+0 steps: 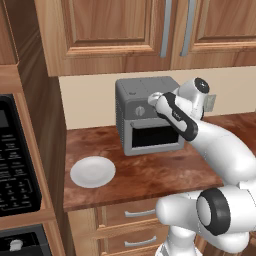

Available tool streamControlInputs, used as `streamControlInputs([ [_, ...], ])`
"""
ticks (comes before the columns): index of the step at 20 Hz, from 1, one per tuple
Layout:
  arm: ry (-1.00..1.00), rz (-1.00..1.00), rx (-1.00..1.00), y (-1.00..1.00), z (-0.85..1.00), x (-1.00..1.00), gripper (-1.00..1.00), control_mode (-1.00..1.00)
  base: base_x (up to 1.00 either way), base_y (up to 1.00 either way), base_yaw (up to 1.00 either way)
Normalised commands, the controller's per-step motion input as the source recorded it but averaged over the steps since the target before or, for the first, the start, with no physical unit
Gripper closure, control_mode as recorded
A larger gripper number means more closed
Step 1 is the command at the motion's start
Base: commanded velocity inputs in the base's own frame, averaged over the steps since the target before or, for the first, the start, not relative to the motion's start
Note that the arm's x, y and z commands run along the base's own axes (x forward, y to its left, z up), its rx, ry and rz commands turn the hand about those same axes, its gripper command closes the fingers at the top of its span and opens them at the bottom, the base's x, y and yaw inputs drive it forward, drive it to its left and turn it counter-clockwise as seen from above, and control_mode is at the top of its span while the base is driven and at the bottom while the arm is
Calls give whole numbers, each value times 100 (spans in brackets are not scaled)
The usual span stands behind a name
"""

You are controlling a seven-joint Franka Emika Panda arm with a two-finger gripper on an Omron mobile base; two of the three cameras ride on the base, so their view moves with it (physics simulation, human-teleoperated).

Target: Pull the toaster oven rack outwards. Pick up the baguette from the plate and place it on the toaster oven rack. Close the toaster oven door fully and set the temperature to the lowest setting.

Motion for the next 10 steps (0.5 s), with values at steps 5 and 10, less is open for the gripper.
streamControlInputs([
  [5,0,-2,0,4,-2,0,-100,-100,0,0,0],
  [10,0,-3,0,17,-10,-12,-100,-100,0,0,0],
])
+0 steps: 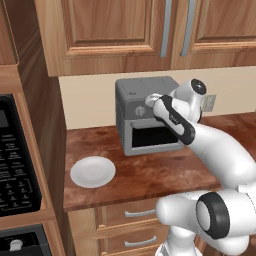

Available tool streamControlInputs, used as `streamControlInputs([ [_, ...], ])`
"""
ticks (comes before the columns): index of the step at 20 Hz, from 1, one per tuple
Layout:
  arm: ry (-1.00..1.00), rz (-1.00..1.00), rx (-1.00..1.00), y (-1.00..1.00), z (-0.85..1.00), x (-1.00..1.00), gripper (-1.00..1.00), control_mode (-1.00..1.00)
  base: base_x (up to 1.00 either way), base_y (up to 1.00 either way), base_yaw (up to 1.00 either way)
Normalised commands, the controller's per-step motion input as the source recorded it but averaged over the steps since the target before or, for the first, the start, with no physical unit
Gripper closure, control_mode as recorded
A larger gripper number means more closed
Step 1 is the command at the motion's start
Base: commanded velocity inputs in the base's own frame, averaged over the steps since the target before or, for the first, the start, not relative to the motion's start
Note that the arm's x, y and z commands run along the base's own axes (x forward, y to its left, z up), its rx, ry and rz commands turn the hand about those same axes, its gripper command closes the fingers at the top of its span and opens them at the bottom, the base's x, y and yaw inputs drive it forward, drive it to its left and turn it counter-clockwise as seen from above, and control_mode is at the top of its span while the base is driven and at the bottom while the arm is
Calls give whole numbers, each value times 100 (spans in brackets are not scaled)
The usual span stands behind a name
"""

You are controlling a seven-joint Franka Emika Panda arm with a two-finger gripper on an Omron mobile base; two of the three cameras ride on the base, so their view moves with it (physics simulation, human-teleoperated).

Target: Pull the toaster oven rack outwards. Pick up the baguette from the plate and place it on the toaster oven rack. Close the toaster oven door fully and set the temperature to the lowest setting.

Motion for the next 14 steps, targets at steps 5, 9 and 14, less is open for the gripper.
streamControlInputs([
  [5,1,-4,10,3,-6,-9,-100,-100,0,0,0],
  [9,0,-16,14,-3,1,0,-100,-100,0,0,0],
  [14,0,-13,6,-3,0,8,-100,-100,0,0,0],
])
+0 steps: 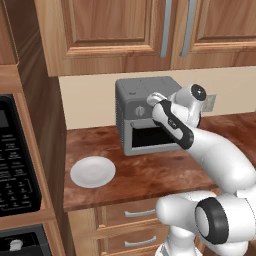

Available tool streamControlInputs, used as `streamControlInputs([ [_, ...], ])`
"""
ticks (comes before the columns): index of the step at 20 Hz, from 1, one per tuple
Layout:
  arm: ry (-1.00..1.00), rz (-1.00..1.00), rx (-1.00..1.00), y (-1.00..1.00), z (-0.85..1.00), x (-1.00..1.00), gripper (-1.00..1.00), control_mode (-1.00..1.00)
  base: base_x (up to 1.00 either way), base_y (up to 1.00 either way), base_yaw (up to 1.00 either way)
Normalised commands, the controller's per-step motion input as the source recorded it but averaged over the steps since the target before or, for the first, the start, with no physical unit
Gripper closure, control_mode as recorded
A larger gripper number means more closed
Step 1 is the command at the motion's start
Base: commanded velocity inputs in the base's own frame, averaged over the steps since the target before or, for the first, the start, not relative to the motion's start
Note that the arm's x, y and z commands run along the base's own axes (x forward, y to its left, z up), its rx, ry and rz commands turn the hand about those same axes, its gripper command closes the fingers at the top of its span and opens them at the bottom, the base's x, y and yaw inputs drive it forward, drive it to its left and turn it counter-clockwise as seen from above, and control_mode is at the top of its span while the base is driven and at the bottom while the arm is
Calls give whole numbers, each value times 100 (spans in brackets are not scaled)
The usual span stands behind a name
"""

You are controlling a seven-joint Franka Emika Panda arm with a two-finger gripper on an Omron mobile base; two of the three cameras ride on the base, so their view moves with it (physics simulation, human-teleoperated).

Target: Pull the toaster oven rack outwards. Pick up the baguette from the plate and place it on the toaster oven rack. Close the toaster oven door fully and set the temperature to the lowest setting.

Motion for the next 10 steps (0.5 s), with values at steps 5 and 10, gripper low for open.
streamControlInputs([
  [5,0,-4,0,-1,0,15,-100,-100,0,0,0],
  [10,0,0,0,-6,0,22,-100,-100,0,0,0],
])
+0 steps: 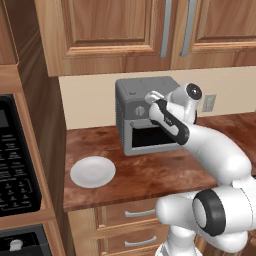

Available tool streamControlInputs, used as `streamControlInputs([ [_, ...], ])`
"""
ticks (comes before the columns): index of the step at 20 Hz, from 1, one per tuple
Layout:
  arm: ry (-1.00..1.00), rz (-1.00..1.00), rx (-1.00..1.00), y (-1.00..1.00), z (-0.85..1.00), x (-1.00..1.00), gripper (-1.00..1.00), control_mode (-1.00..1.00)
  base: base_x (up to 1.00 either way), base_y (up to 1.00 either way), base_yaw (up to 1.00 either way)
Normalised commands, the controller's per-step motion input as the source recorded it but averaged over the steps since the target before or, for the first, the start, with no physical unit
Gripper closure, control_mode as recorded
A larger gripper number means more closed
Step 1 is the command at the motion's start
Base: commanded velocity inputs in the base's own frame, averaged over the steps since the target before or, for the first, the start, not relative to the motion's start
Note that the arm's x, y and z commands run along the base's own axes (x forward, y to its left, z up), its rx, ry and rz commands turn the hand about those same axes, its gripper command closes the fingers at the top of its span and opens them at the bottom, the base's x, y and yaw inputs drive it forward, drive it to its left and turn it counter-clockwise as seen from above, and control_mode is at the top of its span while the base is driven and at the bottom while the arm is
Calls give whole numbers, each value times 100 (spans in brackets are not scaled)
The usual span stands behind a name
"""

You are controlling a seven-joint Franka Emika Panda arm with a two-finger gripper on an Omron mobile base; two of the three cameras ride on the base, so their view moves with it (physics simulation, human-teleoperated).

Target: Pull the toaster oven rack outwards. Pick up the baguette from the plate and place it on the toaster oven rack. Close the toaster oven door fully and set the temperature to the lowest setting.

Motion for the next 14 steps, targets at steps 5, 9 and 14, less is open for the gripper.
streamControlInputs([
  [5,0,0,0,-5,-2,15,-100,-100,0,0,0],
  [9,0,0,0,-22,-9,8,-100,-100,0,0,0],
  [14,-1,0,0,-25,-3,4,-100,-100,0,0,0],
])
